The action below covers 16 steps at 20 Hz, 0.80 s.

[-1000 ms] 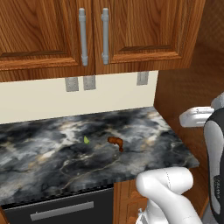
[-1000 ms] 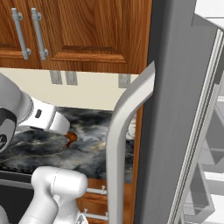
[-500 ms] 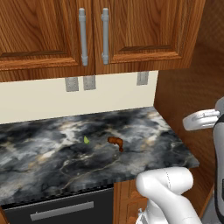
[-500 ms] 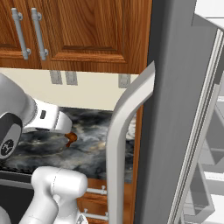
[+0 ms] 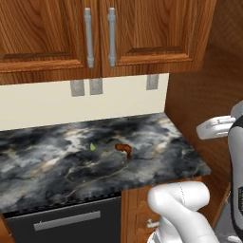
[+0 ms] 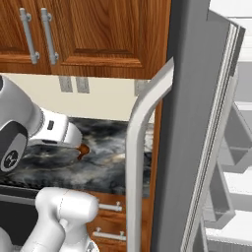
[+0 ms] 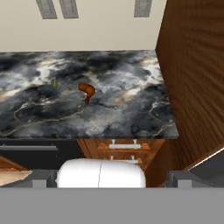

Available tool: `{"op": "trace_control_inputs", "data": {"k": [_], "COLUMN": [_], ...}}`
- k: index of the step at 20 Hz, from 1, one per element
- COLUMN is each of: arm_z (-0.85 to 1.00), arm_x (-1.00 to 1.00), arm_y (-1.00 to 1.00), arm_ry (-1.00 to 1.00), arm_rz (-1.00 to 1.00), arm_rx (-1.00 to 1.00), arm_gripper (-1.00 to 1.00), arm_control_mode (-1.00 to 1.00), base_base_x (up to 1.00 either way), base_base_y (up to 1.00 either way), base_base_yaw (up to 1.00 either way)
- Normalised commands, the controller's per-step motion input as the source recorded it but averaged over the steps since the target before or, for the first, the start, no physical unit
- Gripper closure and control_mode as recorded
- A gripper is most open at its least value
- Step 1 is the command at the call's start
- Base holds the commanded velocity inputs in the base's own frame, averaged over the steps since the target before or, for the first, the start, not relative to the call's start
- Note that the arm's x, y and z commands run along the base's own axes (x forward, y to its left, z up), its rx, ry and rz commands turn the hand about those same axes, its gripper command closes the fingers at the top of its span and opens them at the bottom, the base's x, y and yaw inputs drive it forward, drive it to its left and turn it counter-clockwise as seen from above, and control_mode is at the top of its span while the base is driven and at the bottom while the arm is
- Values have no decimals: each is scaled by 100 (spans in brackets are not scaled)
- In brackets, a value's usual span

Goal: Open the fridge, remove the mango, lemon wedge, and chicken drumstick, and place them on any counter.

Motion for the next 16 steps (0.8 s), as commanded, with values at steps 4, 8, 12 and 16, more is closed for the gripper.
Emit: {"op": "trace_control_inputs", "data": {"k": [4, 8, 12, 16], "arm_z": [0, 0, 0, 0], "arm_x": [0, 0, 0, 0], "arm_y": [0, 0, 0, 0], "arm_ry": [0, 0, 0, 0], "arm_rz": [0, 0, 0, 0], "arm_rx": [0, 0, 0, 0], "arm_gripper": [-100, -100, -100, -100], "arm_control_mode": [100, 100, 100, 100], "base_base_x": [-100, -100, -87, -83], "base_base_y": [0, 0, 0, 0], "base_base_yaw": [-3, -1, 0, 0]}}
